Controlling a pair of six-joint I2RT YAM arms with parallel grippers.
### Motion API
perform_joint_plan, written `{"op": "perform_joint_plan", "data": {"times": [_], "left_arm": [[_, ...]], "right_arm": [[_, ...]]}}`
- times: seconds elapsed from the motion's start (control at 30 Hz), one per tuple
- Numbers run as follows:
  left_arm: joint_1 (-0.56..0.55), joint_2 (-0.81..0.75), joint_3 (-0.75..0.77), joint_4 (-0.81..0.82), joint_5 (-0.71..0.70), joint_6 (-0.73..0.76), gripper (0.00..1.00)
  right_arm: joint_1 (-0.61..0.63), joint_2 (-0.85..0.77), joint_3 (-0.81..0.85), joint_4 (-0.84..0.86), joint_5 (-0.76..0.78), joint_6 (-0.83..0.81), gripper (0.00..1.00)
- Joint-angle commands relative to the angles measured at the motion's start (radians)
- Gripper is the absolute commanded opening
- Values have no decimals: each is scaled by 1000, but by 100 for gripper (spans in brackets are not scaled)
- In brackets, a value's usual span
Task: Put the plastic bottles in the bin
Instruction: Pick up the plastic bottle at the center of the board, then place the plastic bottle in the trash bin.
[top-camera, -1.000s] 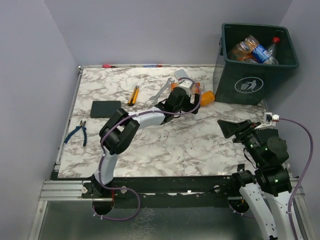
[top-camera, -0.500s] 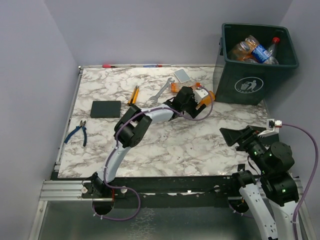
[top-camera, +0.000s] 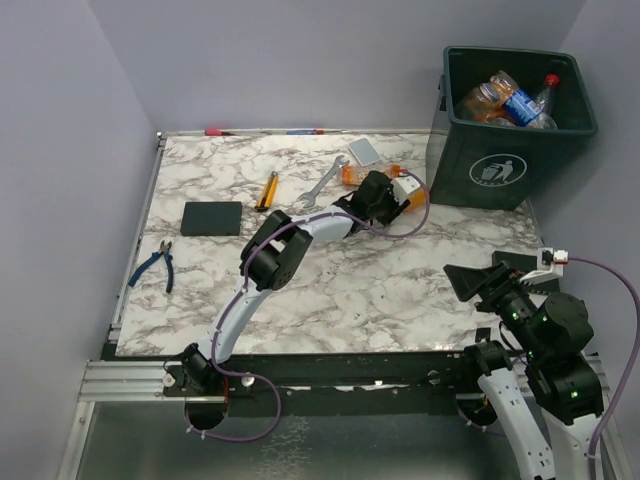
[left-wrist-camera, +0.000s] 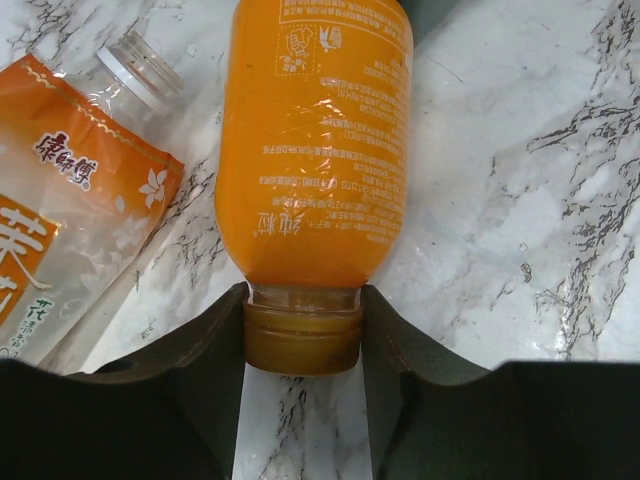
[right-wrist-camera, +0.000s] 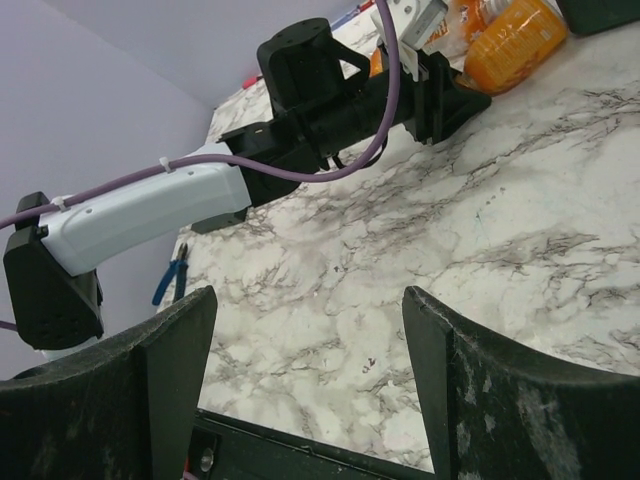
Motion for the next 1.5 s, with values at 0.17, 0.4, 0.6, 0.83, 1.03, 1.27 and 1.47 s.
{"op": "perform_joint_plan", "data": {"times": [0.17, 0.4, 0.6, 0.83, 1.03, 1.27, 1.47], "left_arm": [[1, -53, -109, 96, 72, -47, 20], [-2, -273, -347, 287, 116, -205, 0], [-29, -621, -725, 519, 64, -408, 0], [-87, -1022, -1232, 853, -44, -715, 0], [-177, -1246, -1433, 861, -124, -824, 0], [-192, -1326, -1463, 853, -195, -938, 0], [-193, -1328, -1430, 838, -219, -987, 0]], "right_arm": [[6, 7, 36, -11, 40, -27, 78], [5, 30, 5, 58, 86, 25, 81], [5, 84, -40, 234, 29, 86, 99], [6, 232, -129, 528, -329, 132, 100], [9, 322, -172, 679, -430, 152, 100], [42, 376, -148, 737, -446, 112, 100], [134, 494, -76, 676, -384, 38, 100]]}}
